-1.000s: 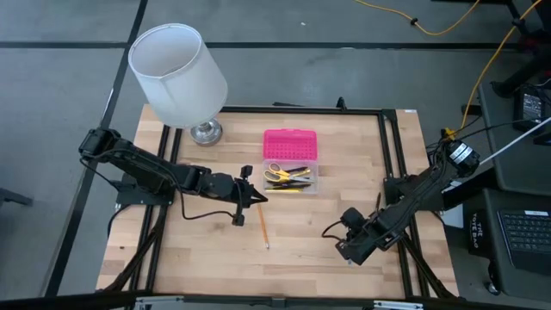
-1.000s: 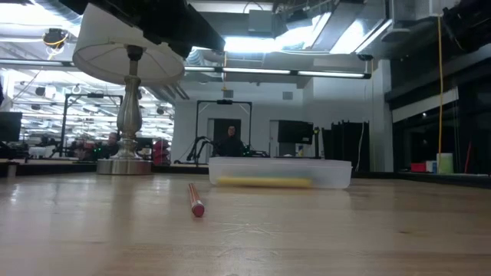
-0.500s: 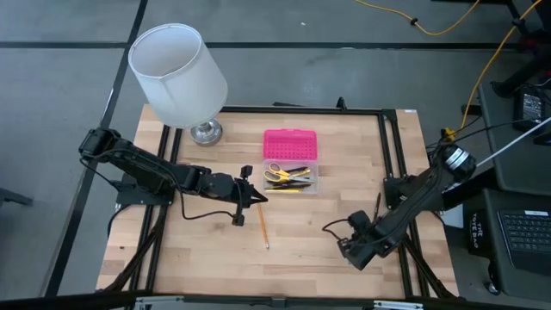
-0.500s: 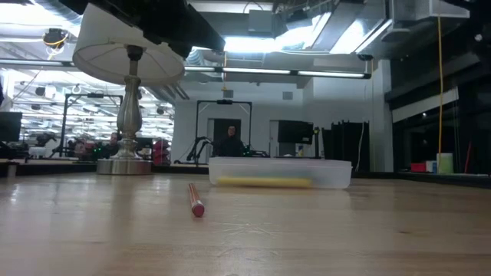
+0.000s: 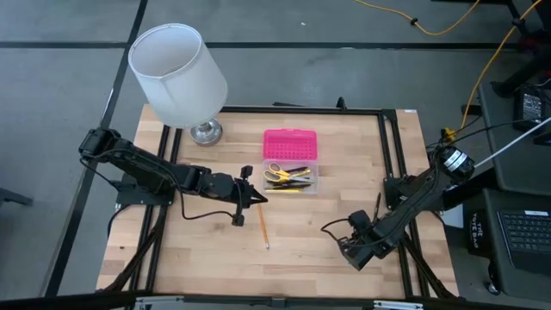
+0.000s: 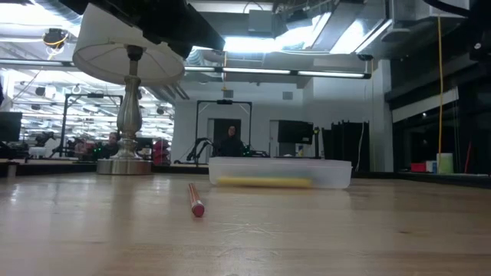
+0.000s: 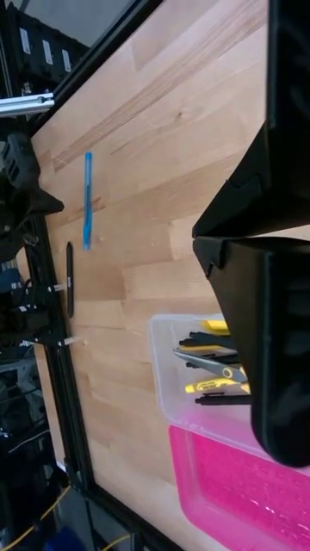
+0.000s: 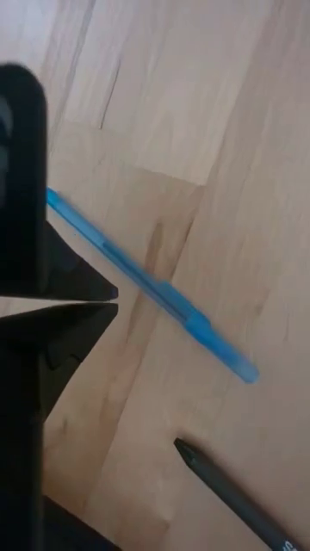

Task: Pick & place school supplies into a supply box
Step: Put the blue pen into the pink supply box

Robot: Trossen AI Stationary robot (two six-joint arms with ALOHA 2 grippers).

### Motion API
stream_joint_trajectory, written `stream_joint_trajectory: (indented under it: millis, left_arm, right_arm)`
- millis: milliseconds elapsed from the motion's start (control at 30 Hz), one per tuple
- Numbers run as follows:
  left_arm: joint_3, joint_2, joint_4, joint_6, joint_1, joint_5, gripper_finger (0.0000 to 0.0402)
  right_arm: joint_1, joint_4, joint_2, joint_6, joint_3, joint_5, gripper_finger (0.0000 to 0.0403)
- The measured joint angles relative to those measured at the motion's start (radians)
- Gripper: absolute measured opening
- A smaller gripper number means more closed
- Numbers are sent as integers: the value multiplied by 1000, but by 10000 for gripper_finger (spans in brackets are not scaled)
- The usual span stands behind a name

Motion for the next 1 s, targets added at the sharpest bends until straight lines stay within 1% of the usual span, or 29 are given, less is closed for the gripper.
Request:
stream_joint_trajectory:
  millis: [133, 400, 500, 633, 733, 1000]
  left_arm:
    - [0, 0, 0, 0, 0, 0, 4]
    - [0, 0, 0, 0, 0, 0, 4]
    - [0, 0, 0, 0, 0, 0, 4]
    - [0, 0, 0, 0, 0, 0, 4]
    - [0, 0, 0, 0, 0, 0, 4]
    - [0, 0, 0, 0, 0, 0, 4]
  right_arm:
    - [0, 9, 7, 25, 0, 0, 47]
    - [0, 43, 47, 26, 0, -1, 121]
    - [0, 49, 67, 41, 0, -5, 139]
    - [0, 24, 85, 46, 0, -5, 146]
    - [0, 42, 91, 47, -8, -5, 147]
    - [0, 219, 90, 57, -100, -4, 147]
